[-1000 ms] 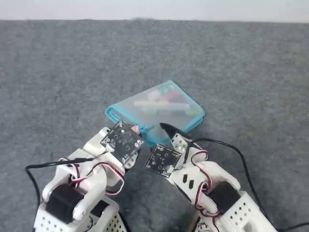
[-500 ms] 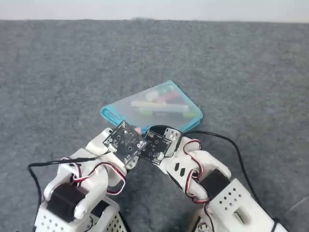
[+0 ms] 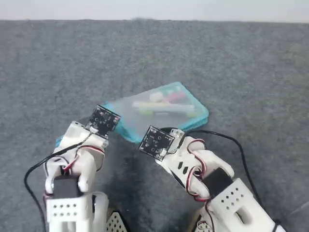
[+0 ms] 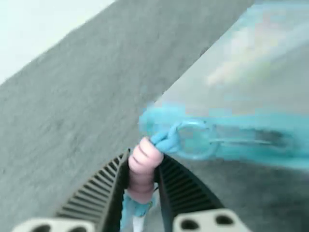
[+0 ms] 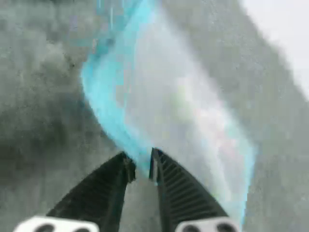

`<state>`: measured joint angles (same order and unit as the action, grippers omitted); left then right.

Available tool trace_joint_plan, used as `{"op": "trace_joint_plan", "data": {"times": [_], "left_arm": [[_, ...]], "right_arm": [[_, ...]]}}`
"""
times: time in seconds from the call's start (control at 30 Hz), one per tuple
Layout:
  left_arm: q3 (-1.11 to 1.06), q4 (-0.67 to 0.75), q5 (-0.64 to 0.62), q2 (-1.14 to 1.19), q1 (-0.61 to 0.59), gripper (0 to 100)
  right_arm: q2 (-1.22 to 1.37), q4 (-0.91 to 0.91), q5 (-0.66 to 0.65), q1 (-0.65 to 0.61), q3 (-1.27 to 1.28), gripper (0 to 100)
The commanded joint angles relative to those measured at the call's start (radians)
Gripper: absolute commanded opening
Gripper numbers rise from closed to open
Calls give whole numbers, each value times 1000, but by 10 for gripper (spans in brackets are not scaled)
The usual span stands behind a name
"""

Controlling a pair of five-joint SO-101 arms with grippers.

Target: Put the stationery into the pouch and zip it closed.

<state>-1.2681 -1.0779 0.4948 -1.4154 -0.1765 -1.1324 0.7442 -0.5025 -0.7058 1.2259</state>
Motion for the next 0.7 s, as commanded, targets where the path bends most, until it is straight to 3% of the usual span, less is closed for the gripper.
{"op": "trace_joint_plan", "data": {"times": [0.0, 0.23, 0.4, 0.67], "left_arm": [[-68, 132, 20, 3, -84, 12], [-79, 129, 20, 3, -26, 12], [-73, 89, 12, 3, 83, 12], [217, -201, -78, 11, 399, 12]], "right_arm": [[-2, 25, -9, 28, -2, 6], [-2, 24, 8, 28, 0, 7], [-2, 25, 127, -84, 2, 14], [-13, 28, 118, -111, 35, 227]]}}
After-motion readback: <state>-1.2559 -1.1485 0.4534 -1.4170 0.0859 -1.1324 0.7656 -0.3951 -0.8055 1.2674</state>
